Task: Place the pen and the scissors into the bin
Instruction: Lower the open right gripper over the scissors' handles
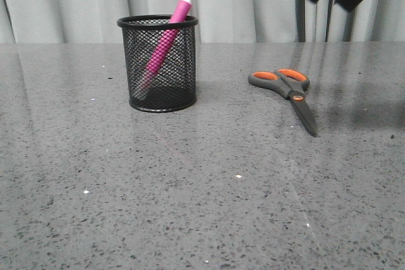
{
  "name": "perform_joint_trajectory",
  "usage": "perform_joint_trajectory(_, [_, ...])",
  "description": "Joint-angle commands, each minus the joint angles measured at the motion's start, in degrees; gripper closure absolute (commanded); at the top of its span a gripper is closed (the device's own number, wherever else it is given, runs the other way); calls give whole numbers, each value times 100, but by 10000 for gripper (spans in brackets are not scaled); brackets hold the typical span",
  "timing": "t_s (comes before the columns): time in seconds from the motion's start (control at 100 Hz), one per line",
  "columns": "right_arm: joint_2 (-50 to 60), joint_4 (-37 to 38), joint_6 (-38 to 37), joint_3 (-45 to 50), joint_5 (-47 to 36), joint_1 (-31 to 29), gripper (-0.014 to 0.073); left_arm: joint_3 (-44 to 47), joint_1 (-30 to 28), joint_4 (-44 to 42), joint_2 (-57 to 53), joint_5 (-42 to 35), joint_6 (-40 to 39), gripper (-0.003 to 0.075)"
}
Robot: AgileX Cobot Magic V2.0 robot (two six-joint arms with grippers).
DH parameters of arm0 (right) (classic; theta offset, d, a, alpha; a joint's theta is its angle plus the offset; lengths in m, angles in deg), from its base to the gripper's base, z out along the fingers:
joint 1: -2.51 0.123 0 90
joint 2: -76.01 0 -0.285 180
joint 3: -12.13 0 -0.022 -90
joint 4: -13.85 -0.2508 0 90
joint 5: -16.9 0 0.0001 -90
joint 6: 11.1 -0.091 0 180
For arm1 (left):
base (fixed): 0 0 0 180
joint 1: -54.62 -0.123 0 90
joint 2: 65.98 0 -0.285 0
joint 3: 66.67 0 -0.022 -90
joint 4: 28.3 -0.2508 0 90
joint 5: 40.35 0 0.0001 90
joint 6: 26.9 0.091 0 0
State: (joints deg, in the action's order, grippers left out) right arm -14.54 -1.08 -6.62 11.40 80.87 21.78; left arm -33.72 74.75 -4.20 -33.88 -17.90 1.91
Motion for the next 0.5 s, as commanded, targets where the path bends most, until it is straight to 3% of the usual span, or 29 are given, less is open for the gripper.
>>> perform_joint_trajectory(0.0, [22, 98, -65, -240, -128, 85, 270, -141, -98, 40, -80, -187, 10, 741])
perform_joint_trajectory(0.1, [-73, 200, -78, -240, -193, 91, 230, -141, -98, 40, -200, 18, 10, 741])
perform_joint_trajectory(0.31, [-189, 706, -565, -240, -204, 91, 230, -141, -98, 53, -286, 629, -42, 741])
perform_joint_trajectory(0.49, [-522, 636, -778, -240, -114, 94, 230, -139, -98, 184, -286, 691, -42, 741])
